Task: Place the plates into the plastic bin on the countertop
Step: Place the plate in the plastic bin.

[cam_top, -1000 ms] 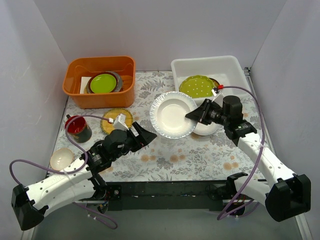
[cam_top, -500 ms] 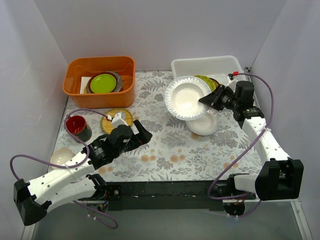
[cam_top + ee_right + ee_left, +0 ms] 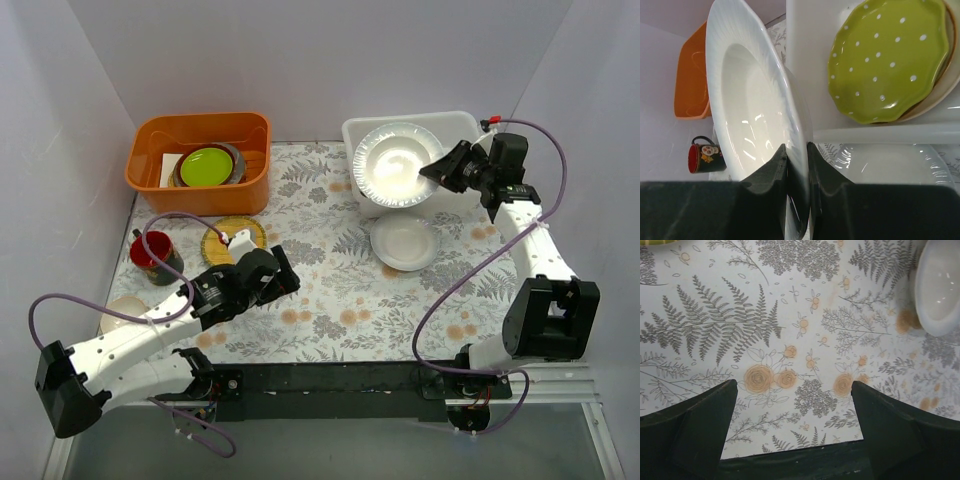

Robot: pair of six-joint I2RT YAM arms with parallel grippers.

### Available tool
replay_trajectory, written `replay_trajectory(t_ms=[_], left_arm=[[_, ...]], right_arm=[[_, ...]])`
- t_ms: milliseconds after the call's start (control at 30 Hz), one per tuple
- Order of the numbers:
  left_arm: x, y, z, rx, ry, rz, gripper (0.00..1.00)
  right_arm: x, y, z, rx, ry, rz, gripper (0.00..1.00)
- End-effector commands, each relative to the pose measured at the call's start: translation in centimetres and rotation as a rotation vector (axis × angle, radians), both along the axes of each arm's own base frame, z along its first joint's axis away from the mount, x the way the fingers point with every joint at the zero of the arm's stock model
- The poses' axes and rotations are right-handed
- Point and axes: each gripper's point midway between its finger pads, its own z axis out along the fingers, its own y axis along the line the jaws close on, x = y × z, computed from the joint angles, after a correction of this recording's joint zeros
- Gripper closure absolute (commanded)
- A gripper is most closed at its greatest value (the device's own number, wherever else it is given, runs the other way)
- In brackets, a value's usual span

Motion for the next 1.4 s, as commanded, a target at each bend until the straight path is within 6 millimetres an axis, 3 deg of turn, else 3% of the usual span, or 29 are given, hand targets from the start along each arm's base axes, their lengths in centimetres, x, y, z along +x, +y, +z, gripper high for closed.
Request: replay_trajectory(t_ms=[0,367,533,833,967,1367], left_arm=[[0.7,1.3,1.1,0.119,-0.017,0.043,0.02],[0.7,1.7,0.6,0.286,0.006,0.037,0.02],[-0.1,1.4,-0.1,0.303,0.022,0.027,0.02],[-1.4,0.6,-1.7,0.292,0.057,0.000,0.02],[-1.7,0.2,-2.0,0.300,0.066,-0.014,0.02],[-2.1,-0.1,-2.4,0.310,0.072,-0.032,0.02]], right_arm=[[2.3,-1.1,4.6,-0.017,-0.155,-0.015,0.99],[6.6,-3.2,0.5,-0.029,-0.079,-0.059,0.99],[8.5,-3.9,0.4,0.036,-0.068,-0.054,0.99],[12.0,-4.3,-2.3,0.074,-0.018,-0.044,0.99],[13.4,-4.5,-2.1,0.077,-0.027,-0.043,0.99],[15.1,-4.4,-5.5,0.082,0.062,-0.035,0.99]])
